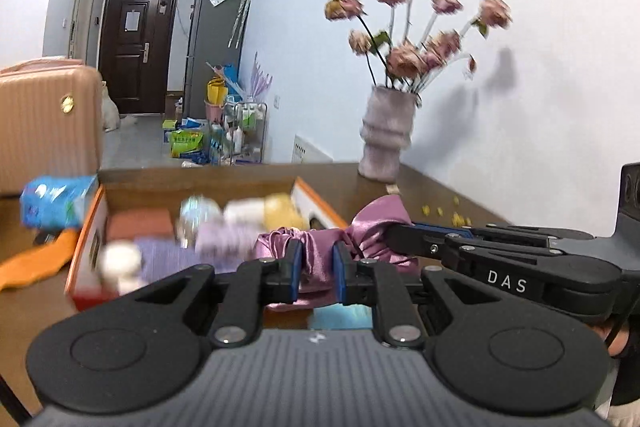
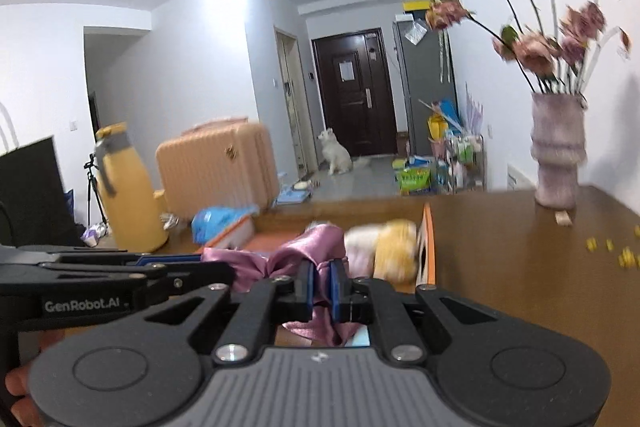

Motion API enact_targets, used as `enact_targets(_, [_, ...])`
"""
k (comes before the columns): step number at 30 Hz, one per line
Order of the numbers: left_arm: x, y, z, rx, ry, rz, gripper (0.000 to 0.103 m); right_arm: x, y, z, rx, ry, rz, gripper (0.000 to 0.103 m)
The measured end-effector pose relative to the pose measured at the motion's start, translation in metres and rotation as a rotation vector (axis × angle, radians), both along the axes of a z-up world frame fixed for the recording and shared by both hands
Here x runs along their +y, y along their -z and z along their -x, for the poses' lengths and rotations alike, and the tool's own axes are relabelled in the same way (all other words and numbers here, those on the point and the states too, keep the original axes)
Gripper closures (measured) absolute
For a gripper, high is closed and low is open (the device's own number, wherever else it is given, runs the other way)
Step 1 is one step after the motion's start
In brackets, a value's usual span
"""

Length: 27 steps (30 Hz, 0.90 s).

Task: Organize soft objects
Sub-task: 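Lower the scrunchie into the box and open both tools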

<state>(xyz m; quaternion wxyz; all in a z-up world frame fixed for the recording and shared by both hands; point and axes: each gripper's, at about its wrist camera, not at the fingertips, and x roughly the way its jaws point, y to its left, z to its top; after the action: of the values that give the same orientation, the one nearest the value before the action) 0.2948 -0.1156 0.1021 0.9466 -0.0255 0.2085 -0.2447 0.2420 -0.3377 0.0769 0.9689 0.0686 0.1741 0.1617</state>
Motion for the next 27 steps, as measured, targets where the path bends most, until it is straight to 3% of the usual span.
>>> enact_targets(4, [-0.008, 0.010, -0.077, 0.093, -0.011, 0.014, 0.086, -0.003, -0.003, -0.073, 0.063, 0.005, 0.040, 0.095])
enact_targets(9, [-0.021, 0.056, -0.139, 0.255, -0.019, -0.009, 0.086, 0.002, 0.033, -0.144, 0.225, 0.018, 0.109, 0.094])
enact_targets(14, [-0.025, 0.088, -0.154, 0.325, 0.007, -0.019, 0.083, 0.010, 0.053, -0.153, 0.270, 0.052, 0.180, 0.084])
enact_targets(16, [-0.024, 0.094, -0.159, 0.356, -0.002, -0.015, 0.074, 0.008, 0.052, -0.150, 0.254, 0.052, 0.176, 0.079])
enact_targets(19, [-0.016, 0.088, -0.152, 0.337, -0.013, 0.012, 0.056, 0.000, 0.040, -0.143, 0.221, 0.070, 0.162, 0.073])
enact_targets(22, [-0.003, 0.067, -0.128, 0.252, -0.013, 0.029, 0.046, -0.005, 0.022, -0.125, 0.170, 0.075, 0.147, 0.069])
enact_targets(23, [0.004, 0.059, -0.117, 0.221, -0.028, 0.023, 0.043, -0.006, 0.018, -0.119, 0.156, 0.070, 0.140, 0.066])
enact_targets(25, [0.018, 0.046, -0.094, 0.154, -0.083, 0.014, 0.026, -0.006, 0.012, -0.105, 0.132, 0.064, 0.127, 0.064])
enact_targets(27, [0.031, 0.040, -0.071, 0.114, -0.161, -0.013, 0.024, -0.005, 0.010, -0.085, 0.104, 0.049, 0.104, 0.064])
